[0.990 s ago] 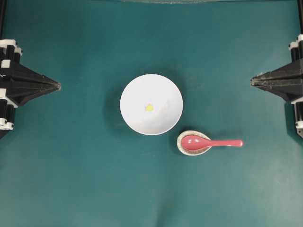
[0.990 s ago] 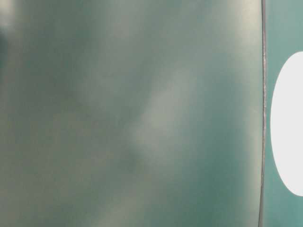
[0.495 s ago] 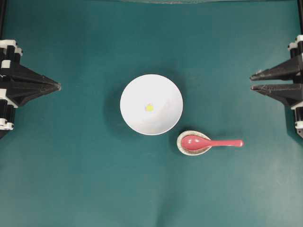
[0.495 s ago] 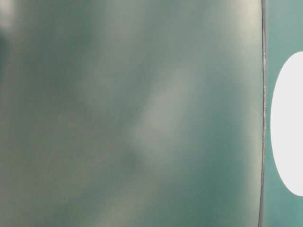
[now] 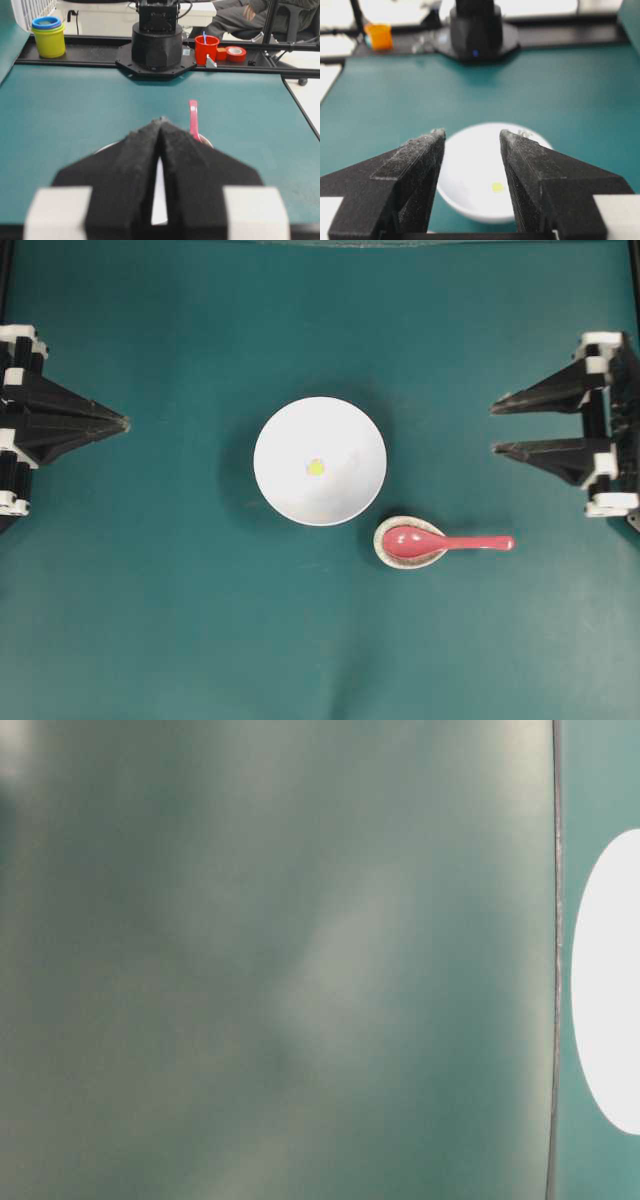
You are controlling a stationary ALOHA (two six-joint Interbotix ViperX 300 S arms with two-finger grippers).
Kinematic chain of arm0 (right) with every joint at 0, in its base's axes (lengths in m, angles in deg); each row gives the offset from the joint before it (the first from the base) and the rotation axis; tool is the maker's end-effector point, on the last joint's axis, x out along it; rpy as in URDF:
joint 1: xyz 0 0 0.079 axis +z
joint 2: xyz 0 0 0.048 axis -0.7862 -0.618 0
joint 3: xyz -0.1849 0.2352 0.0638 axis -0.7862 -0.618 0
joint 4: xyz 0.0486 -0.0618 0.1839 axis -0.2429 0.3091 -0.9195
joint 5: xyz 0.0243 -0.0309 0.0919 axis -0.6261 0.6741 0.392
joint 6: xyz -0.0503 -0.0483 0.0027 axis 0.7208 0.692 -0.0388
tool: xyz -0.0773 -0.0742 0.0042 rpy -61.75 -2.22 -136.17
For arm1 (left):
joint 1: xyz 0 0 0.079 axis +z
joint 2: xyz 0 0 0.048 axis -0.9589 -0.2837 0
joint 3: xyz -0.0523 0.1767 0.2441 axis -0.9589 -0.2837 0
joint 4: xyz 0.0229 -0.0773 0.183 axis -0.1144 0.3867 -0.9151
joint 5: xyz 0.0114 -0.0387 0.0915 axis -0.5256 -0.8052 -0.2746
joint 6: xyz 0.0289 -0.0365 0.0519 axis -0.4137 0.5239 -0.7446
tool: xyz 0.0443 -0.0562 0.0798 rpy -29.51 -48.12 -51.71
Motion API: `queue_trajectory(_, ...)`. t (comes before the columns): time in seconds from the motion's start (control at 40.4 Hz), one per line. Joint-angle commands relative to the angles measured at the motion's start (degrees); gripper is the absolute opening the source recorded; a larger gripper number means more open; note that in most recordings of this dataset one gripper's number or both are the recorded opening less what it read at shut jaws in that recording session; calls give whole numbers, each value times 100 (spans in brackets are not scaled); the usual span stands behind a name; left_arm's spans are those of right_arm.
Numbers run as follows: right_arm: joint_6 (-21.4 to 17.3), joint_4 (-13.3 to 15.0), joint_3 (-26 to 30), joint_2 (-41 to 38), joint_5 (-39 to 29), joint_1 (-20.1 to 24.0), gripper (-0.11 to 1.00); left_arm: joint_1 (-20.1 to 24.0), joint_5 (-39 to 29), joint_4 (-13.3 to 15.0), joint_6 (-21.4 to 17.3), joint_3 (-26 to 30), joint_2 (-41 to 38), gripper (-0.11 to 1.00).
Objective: Scoop the yellow hexagonal prism block from the bowl with a spoon using the right arm.
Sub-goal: 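Move the right gripper left toward the pink spoon handle, then lower the open right gripper around the pink spoon handle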
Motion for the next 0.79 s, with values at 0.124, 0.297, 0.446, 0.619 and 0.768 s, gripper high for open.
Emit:
queue_trajectory(0.124, -9, -404, 0, -747, 422, 53, 54, 0, -26, -18, 0, 114, -44, -1)
queue_trajectory(0.297, -9, -554, -123, -1494, 1222, 246, 54, 0, -70, -18, 18, 105, -35, -1)
queue_trajectory(0.446, -9, -747, -264, -1969, 1819, 466, 53, -9, -149, -9, 18, 105, -44, -1)
queue_trajectory(0.619, -9, -1099, -510, -2355, 2461, 870, 53, -9, -185, -18, 18, 105, -35, -1)
queue_trajectory(0.768, -9, -1617, -765, -2707, 3111, 1389, 53, 0, -185, -18, 9, 105, -18, -1)
